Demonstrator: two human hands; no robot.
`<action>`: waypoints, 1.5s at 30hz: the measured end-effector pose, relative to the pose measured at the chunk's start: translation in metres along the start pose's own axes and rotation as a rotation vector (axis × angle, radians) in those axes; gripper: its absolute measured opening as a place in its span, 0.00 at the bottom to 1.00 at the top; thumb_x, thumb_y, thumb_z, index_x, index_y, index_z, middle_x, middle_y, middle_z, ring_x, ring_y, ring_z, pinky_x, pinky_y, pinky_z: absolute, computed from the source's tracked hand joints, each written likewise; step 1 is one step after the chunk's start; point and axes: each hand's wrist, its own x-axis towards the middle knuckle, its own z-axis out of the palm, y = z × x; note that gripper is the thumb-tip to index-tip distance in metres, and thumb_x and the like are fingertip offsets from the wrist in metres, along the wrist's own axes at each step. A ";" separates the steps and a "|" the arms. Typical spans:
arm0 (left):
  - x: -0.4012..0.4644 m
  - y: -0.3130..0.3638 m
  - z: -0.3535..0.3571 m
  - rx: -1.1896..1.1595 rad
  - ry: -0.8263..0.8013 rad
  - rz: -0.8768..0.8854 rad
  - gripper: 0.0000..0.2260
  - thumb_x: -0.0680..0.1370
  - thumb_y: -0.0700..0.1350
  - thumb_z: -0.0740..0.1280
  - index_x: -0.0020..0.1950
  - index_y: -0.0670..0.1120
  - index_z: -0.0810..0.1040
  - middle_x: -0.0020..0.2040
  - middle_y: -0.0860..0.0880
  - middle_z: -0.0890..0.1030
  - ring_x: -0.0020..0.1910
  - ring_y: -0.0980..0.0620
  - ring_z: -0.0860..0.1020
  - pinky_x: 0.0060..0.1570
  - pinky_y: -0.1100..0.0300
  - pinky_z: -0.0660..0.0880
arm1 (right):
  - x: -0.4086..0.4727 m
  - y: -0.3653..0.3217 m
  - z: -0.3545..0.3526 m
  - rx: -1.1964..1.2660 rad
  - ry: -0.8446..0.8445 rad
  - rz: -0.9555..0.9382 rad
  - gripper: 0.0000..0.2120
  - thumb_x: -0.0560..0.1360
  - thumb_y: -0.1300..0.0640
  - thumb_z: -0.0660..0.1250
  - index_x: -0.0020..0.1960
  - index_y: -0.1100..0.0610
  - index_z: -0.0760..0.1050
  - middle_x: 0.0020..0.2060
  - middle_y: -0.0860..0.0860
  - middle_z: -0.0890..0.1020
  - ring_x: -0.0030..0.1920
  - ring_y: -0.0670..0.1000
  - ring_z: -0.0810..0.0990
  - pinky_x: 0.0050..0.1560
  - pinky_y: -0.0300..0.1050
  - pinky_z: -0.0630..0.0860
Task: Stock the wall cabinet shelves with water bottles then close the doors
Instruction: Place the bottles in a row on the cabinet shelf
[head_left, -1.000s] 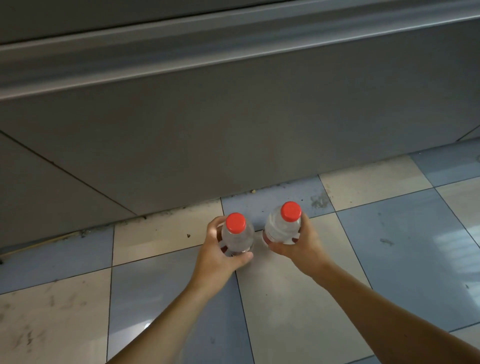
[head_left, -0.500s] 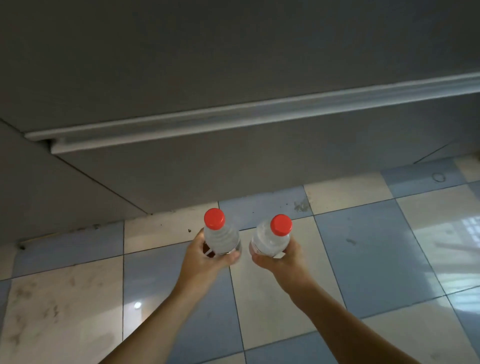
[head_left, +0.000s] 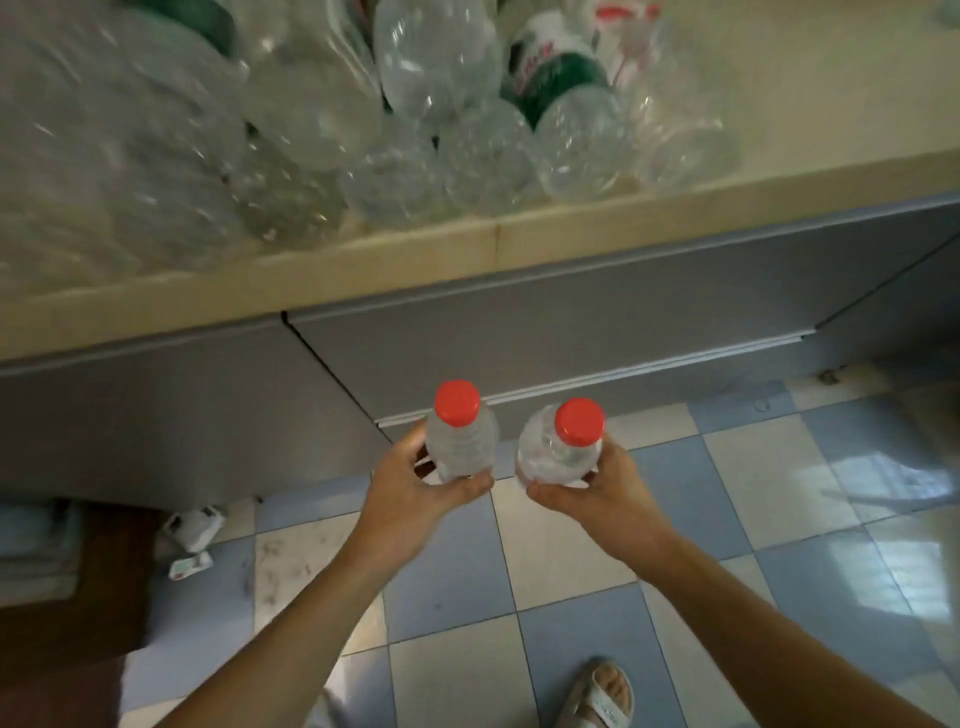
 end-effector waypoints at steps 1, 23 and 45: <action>-0.010 0.032 -0.012 -0.011 -0.004 0.022 0.23 0.67 0.48 0.83 0.59 0.59 0.81 0.55 0.57 0.85 0.56 0.58 0.82 0.56 0.59 0.76 | -0.012 -0.032 -0.005 -0.001 0.008 -0.014 0.26 0.65 0.56 0.82 0.60 0.47 0.78 0.57 0.50 0.83 0.57 0.50 0.82 0.62 0.56 0.79; -0.114 0.486 -0.359 -0.188 0.189 0.674 0.16 0.70 0.50 0.78 0.57 0.51 0.84 0.51 0.49 0.87 0.48 0.52 0.85 0.42 0.60 0.82 | -0.104 -0.595 0.121 0.094 -0.006 -0.762 0.27 0.62 0.47 0.82 0.60 0.40 0.79 0.54 0.47 0.86 0.56 0.49 0.85 0.56 0.51 0.81; -0.086 0.740 -0.584 -0.091 0.595 0.968 0.27 0.59 0.66 0.78 0.55 0.62 0.80 0.50 0.58 0.86 0.51 0.56 0.85 0.49 0.52 0.83 | -0.050 -0.934 0.198 0.303 -0.096 -1.304 0.18 0.71 0.53 0.79 0.60 0.45 0.81 0.52 0.47 0.87 0.53 0.48 0.87 0.46 0.38 0.83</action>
